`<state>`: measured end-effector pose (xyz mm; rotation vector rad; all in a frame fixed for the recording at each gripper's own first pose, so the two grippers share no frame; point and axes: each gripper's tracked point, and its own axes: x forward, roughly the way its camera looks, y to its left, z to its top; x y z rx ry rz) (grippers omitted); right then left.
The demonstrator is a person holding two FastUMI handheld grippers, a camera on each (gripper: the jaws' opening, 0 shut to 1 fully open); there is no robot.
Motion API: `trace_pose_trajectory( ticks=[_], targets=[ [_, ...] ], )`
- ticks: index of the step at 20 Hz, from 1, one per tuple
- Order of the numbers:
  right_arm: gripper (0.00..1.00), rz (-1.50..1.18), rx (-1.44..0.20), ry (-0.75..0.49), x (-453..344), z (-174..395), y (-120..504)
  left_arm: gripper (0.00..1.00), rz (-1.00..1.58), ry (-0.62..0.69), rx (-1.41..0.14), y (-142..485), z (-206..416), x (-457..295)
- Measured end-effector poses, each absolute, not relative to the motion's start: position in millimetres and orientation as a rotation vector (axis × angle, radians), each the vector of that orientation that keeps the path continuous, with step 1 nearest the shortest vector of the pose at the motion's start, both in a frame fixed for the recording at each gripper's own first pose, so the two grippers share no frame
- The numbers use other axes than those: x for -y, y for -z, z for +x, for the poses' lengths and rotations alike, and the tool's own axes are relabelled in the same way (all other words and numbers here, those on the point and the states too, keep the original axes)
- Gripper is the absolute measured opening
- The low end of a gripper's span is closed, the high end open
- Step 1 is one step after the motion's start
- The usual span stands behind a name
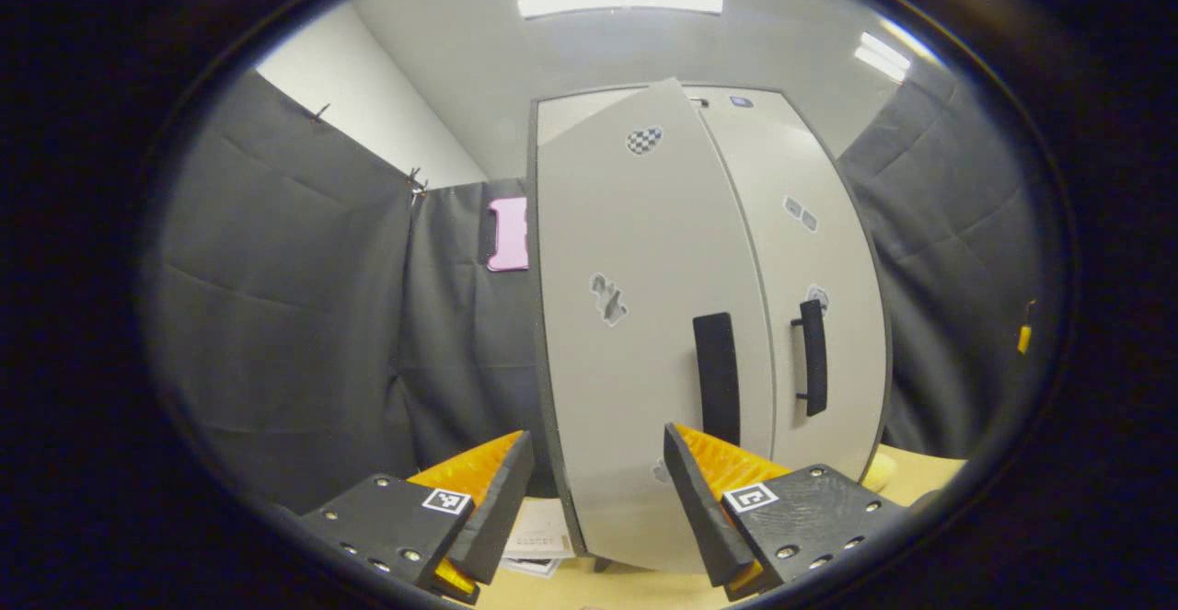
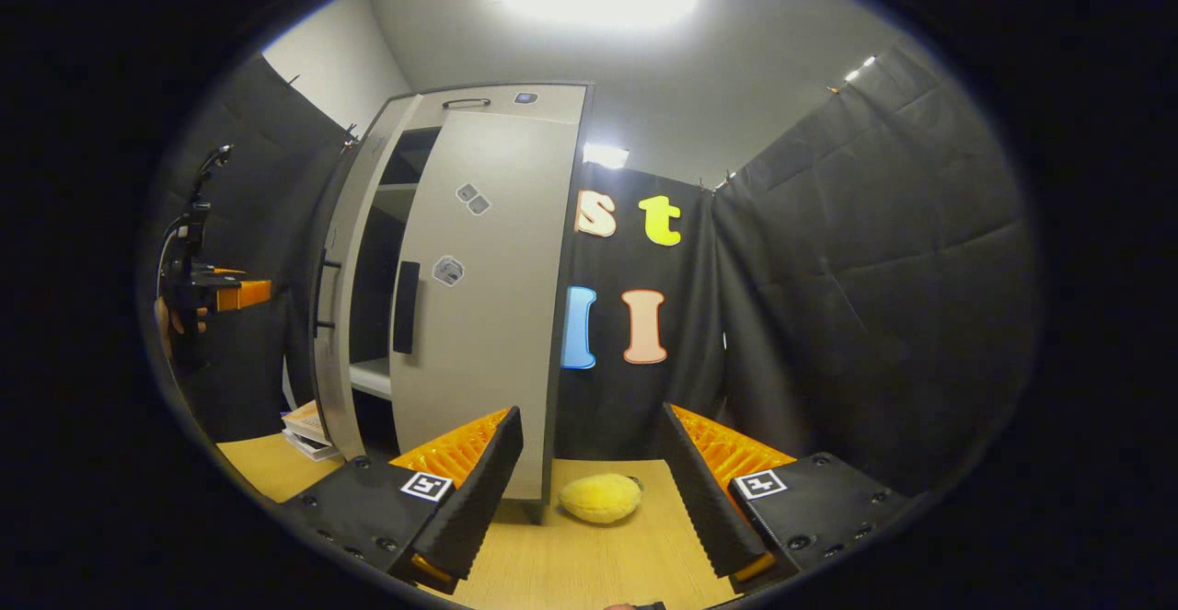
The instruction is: Grasp the bottle in the cabinet with the left hand and place it on the coaster, then close the right door with the right hand and the left door with the left hand.
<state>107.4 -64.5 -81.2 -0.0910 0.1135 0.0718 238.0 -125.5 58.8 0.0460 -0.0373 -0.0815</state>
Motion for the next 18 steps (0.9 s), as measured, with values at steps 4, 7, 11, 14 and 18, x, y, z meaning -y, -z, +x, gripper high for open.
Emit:
trace_pose_trajectory(
  ticks=[4,7,11,14,18],
  targets=[
    [0.95,-0.065,-0.088,-0.096,50,98,66,0.90,0.065,0.070,0.042,-66,217,113],
    [0.95,-0.053,-0.082,-0.103,39,87,57,0.91,0.060,0.061,0.043,-64,203,97],
    [0.95,-0.042,-0.067,-0.101,30,66,38,0.84,0.048,0.042,0.029,-63,163,65],
    [0.95,-0.047,-0.047,-0.095,28,52,23,0.84,0.044,0.026,0.028,-64,139,42],
    [0.95,-0.016,-0.047,-0.108,24,38,12,0.84,0.057,-0.004,0.021,-64,110,5]
  ],
)
